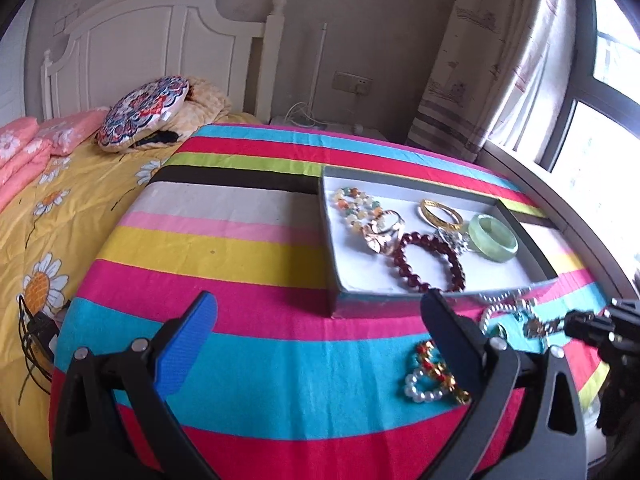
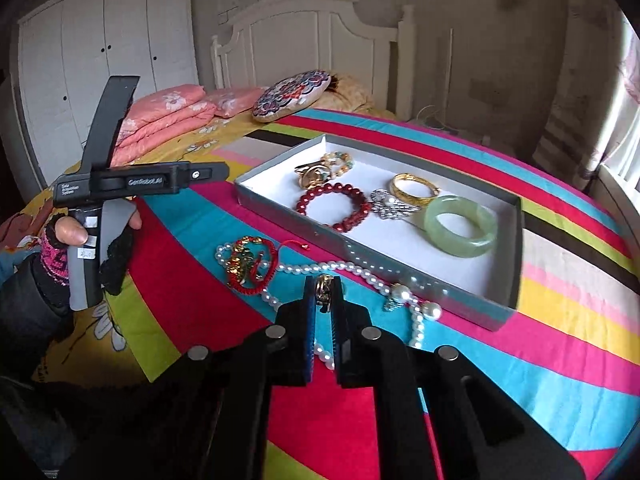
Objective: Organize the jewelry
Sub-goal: 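Grasp the red cord bracelet with the left gripper while the right gripper grasps the enamel brooch pin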
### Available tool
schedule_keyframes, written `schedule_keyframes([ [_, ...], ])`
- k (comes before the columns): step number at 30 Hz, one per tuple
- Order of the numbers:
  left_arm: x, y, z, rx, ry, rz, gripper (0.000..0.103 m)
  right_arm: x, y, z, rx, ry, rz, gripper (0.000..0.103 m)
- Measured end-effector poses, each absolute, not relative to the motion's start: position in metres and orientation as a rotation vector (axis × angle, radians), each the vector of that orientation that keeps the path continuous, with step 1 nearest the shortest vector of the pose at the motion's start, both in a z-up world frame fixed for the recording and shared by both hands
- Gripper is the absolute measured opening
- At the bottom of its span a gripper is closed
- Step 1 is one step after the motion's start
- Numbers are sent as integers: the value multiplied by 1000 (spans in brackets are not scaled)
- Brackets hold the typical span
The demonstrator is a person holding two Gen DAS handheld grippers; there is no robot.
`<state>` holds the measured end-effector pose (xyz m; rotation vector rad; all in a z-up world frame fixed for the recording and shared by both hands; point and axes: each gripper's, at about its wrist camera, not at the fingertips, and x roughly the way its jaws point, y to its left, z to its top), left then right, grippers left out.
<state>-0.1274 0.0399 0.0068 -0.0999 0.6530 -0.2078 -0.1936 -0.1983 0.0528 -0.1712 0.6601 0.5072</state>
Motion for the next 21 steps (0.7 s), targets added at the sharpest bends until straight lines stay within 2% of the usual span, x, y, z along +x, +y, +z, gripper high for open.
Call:
schedule_keyframes([
  [7, -157, -14, 1, 107, 704, -329, 99, -216, -215, 46, -268, 565, 353, 8],
  [10, -150, -24, -1, 106, 730, -350, 93, -216, -219, 43, -269, 565, 341, 8],
  [12, -141, -27, -3, 75, 765, -388, 84, -217, -220, 44, -274, 552, 333, 8],
  [15, -132, -36, -9, 79, 807, -406, 80, -218, -220, 43, -270, 544, 335, 8],
  [21, -129, -51, -14, 118, 827, -403, 80, -219, -218, 36, -252, 558, 348, 8],
])
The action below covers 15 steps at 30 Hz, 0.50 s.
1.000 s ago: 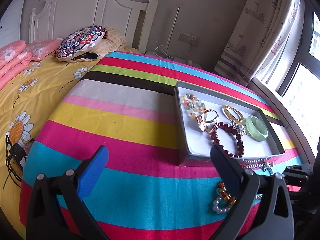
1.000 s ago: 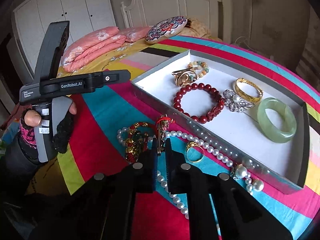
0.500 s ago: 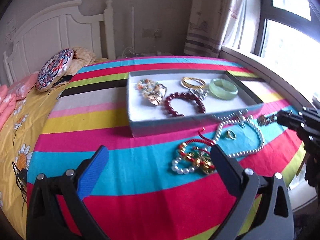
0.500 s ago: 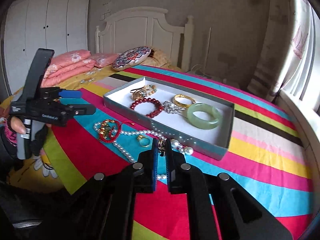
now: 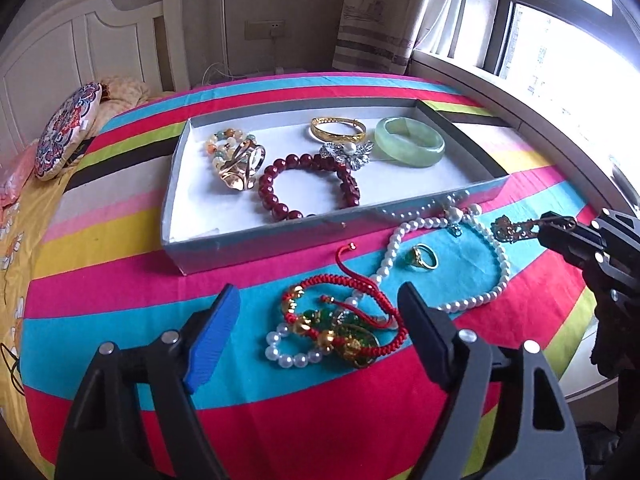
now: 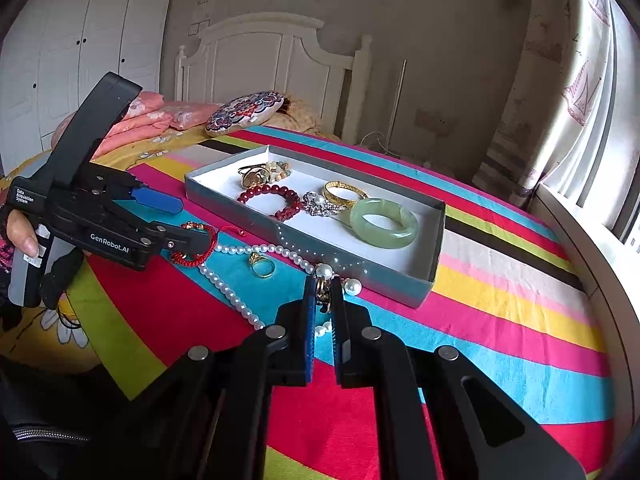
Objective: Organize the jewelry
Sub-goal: 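Grasp the red cord bracelet with the left gripper while the right gripper grasps the enamel brooch pin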
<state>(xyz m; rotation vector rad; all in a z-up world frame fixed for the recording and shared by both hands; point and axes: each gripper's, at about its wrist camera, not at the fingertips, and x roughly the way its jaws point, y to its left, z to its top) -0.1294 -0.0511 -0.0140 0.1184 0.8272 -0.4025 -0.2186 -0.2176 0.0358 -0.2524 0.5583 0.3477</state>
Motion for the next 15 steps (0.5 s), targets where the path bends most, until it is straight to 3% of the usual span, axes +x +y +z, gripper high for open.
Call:
schedule_keyframes([
  [15, -130, -28, -12, 16, 814, -400, 80, -229, -197, 13, -365, 558, 332, 10],
])
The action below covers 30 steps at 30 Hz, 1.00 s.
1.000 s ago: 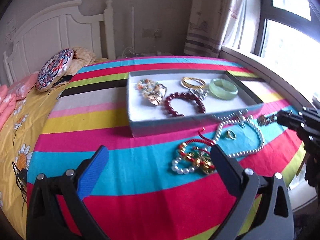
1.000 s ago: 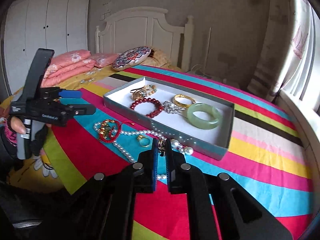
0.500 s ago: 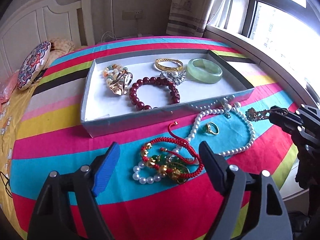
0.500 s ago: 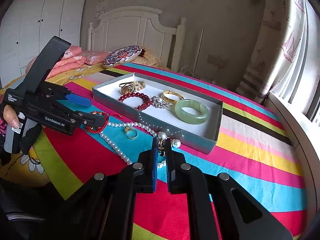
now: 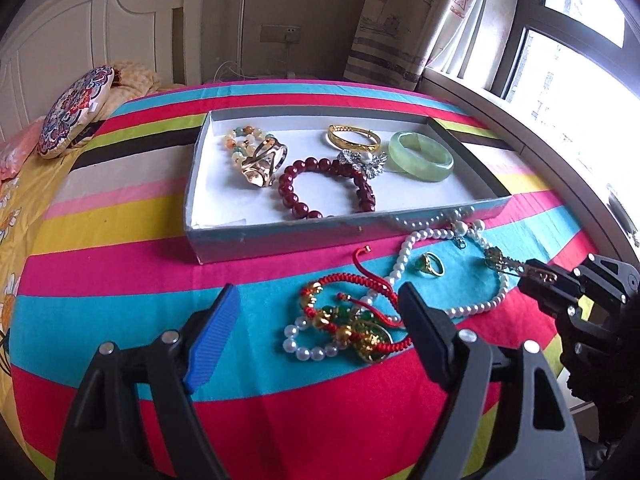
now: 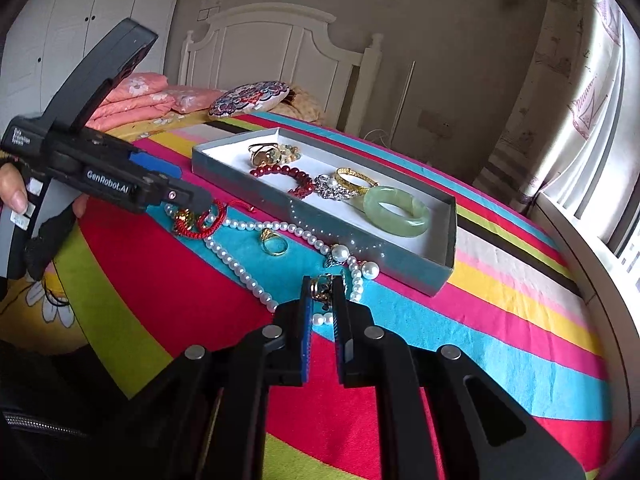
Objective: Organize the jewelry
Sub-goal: 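Grasp the red cord bracelet with the left gripper while the right gripper grasps the enamel brooch pin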
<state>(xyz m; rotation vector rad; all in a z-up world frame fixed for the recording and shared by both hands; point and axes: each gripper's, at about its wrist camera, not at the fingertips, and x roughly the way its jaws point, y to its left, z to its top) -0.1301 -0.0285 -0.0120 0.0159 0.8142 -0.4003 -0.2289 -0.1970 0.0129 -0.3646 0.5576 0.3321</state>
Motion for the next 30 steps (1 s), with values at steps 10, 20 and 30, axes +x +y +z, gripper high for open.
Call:
schedule_keyframes([
  [10, -131, -29, -13, 20, 815, -408, 80, -224, -228, 14, -26, 695, 487, 51],
  [20, -133, -44, -15, 89, 838, -415, 80, -208, -203, 18, -43, 741, 384, 37],
  [30, -119, -48, -17, 56, 883, -437, 57, -187, -189, 13, -103, 799, 339, 24],
])
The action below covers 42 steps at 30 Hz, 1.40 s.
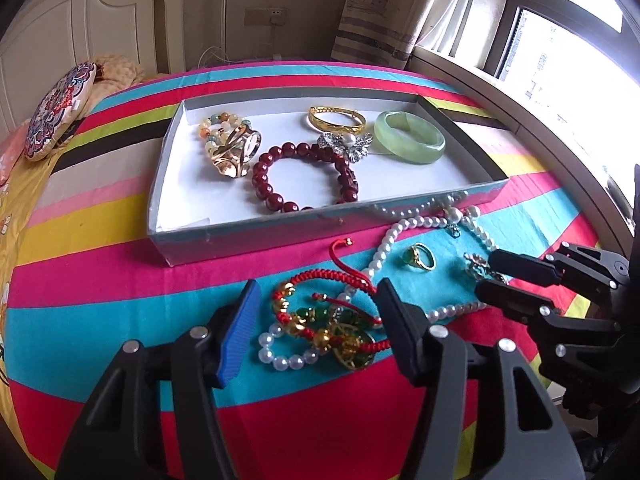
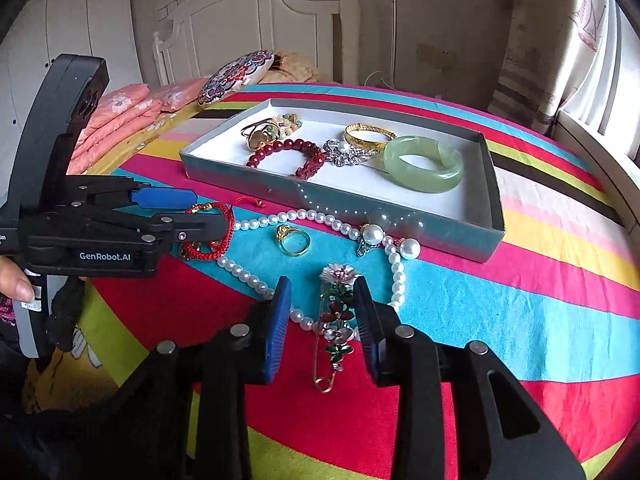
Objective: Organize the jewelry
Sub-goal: 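Grasp the red cord bracelet with the left gripper while the right gripper grasps the enamel brooch pin, then carry the red cord bracelet and brooch pin into the grey box and open both grippers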
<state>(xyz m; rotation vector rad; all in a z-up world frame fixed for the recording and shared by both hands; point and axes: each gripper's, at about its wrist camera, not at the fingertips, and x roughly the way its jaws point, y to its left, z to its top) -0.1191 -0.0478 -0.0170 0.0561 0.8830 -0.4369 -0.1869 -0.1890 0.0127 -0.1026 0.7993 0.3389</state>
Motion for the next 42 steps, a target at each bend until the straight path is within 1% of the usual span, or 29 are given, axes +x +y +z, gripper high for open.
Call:
schedule_keyframes([
  [2, -117, -50, -17, 54, 887, -440, 57, -184, -191, 11, -76, 817, 357, 23],
  [3, -116, -49, -17, 49, 888, -444, 52, -183, -193, 10, -62, 821, 363, 22],
  [4, -115, -49, -16, 48, 891, -453, 48, -182, -194, 10, -48, 827, 371, 19],
  [5, -114, -49, -16, 53, 896, -465, 34, -182, -195, 9, -40, 832, 380, 18],
  [6, -114, -50, -15, 48, 905, -494, 22, -181, -195, 10, -33, 833, 387, 18],
  [7, -115, -49, -13, 36, 904, -512, 16, -182, -195, 10, -32, 829, 389, 18],
  [8, -117, -49, -12, 33, 894, -518, 8, -183, -195, 10, -36, 821, 388, 18],
  [12, -124, -48, -4, 25, 834, -514, 8, -187, -193, 14, -39, 790, 393, 17],
  [21, -129, -29, 18, -69, 780, -526, 8, -192, -199, 25, -16, 753, 388, 17],
  [31, -150, -44, 59, 46, 662, -513, 8, -194, -204, 39, -25, 720, 374, 17],
  [37, -136, -50, 92, 76, 601, -513, 8, -184, -206, 52, -31, 680, 358, 17],
  [42, -108, -58, 100, 91, 601, -500, 8, -162, -204, 58, -40, 668, 346, 17],
])
